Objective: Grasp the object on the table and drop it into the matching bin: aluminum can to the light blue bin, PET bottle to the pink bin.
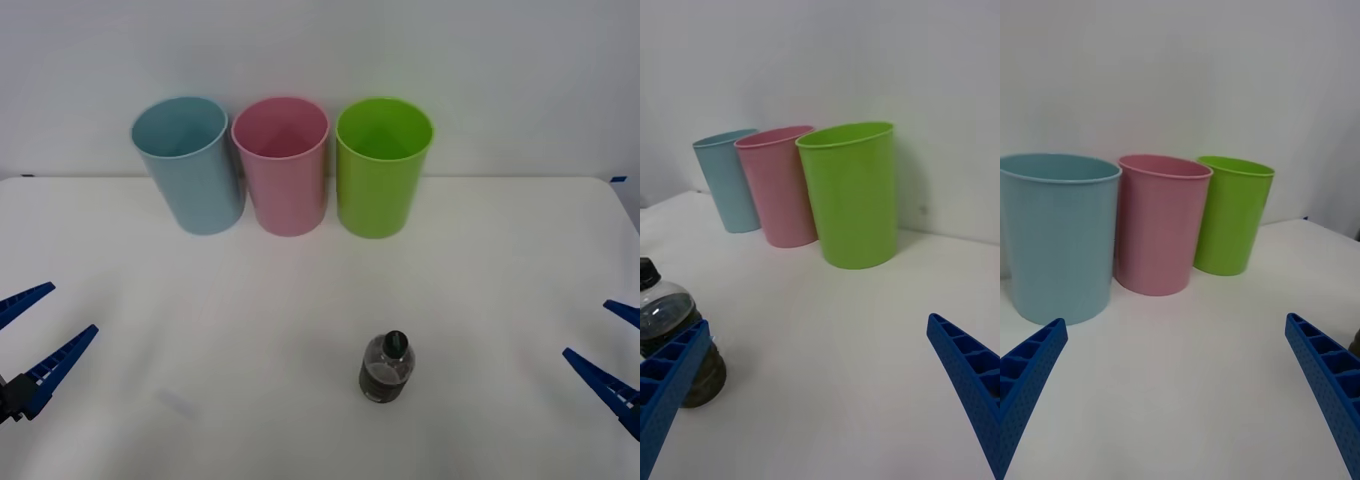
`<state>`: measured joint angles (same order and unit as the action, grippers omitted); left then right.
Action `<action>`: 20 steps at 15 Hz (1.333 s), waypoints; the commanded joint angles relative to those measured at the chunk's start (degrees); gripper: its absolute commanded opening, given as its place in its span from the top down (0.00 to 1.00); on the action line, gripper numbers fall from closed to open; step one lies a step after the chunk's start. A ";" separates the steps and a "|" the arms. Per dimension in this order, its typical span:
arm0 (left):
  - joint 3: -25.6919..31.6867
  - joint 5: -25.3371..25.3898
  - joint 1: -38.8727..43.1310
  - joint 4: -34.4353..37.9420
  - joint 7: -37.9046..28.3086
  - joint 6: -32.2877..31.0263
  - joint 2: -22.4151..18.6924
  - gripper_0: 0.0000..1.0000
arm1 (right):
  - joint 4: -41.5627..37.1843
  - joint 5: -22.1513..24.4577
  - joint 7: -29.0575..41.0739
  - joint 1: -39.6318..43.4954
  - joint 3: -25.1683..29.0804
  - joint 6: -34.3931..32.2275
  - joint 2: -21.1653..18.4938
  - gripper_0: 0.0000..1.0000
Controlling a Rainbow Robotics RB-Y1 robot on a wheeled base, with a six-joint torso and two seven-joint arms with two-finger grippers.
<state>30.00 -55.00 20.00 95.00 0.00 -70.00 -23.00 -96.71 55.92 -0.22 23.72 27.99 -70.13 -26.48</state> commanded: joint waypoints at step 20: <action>0.00 0.00 0.00 0.00 0.00 0.00 0.00 0.00 | 18.04 1.83 -17.18 -12.29 -22.27 -3.96 -2.52 0.00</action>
<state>30.00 -55.00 20.00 95.00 0.00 -70.00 -23.00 -79.29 57.72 -16.87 12.22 6.85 -74.73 -29.03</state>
